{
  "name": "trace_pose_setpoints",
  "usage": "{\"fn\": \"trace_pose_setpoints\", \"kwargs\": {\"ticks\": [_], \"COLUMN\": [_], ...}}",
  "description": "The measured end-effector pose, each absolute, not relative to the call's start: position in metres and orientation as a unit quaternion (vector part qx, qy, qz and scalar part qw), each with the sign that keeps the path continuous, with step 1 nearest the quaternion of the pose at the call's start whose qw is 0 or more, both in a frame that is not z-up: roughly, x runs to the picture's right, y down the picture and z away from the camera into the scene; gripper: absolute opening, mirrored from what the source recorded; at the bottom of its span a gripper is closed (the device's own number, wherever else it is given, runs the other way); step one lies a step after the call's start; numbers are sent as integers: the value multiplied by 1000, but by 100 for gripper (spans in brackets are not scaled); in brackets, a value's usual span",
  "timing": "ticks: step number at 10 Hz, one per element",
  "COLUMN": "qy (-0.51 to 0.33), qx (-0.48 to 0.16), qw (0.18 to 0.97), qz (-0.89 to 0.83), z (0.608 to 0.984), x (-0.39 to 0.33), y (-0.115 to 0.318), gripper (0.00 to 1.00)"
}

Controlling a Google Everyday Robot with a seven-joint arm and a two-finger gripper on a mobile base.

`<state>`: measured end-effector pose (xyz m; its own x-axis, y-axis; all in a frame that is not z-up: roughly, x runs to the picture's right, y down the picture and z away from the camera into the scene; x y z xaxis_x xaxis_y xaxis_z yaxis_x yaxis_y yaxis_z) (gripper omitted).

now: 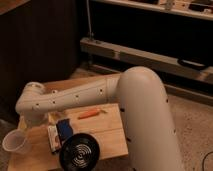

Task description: Place the eraser in the ceramic cup

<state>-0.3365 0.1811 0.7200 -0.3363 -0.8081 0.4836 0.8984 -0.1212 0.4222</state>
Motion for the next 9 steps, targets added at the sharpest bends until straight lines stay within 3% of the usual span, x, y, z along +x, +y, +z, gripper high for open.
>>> {"fn": "trace_pose_setpoints", "kwargs": {"ticks": [6,9], "qy": [-415,-408], "qx": [10,-11], "qw": [664,645], "qz": [-622,-647], "z": [719,718], "x": [-292,-308], "y": [164,167], "gripper": [80,80]}}
